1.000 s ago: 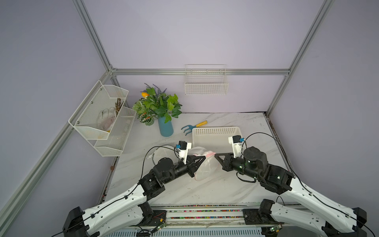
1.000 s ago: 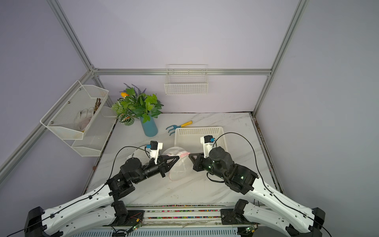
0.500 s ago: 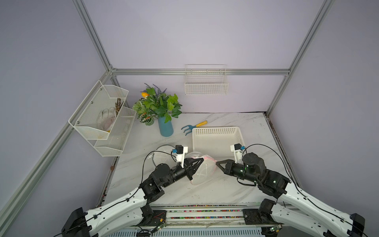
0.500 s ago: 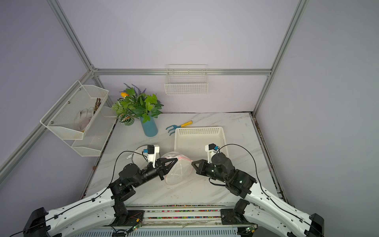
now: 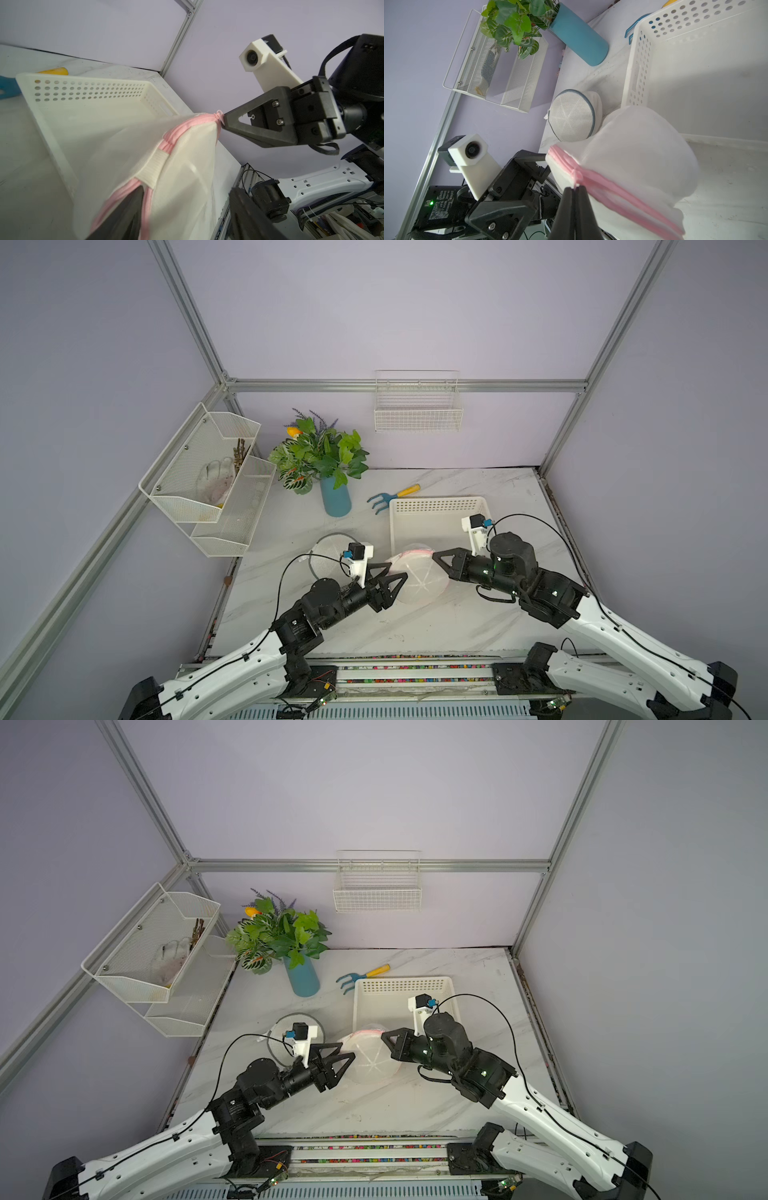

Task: Turn the laundry bag inside out
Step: Zip the zipper on the laundry bag.

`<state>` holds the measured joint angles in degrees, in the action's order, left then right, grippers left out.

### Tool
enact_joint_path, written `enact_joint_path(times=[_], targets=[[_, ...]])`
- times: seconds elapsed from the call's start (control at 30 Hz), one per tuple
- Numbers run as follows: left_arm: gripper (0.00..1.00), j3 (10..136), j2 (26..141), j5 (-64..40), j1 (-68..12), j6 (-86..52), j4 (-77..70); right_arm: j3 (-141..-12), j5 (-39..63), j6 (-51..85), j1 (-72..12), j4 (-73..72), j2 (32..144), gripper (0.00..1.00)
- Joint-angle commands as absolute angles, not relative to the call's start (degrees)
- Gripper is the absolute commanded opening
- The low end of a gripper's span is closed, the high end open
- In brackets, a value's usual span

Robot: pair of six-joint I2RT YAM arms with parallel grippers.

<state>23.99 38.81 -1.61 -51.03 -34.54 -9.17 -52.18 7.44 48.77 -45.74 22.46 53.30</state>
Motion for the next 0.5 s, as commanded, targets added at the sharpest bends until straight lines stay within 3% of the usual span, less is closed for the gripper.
enact_joint_path(times=[0.0,0.23,0.47], targets=[[0.71,24.9,34.4,0.7,-50.9,-31.3,3.1,-55.4,8.3,44.3,-45.4,25.9,54.2,0.00],[0.72,29.5,29.4,1.0,-50.9,-23.4,23.6,-59.5,9.7,38.3,-45.1,30.5,56.1,0.00],[0.72,40.7,35.2,-3.1,-50.9,-9.9,23.9,-60.6,15.6,32.5,-45.0,33.6,58.5,0.00]])
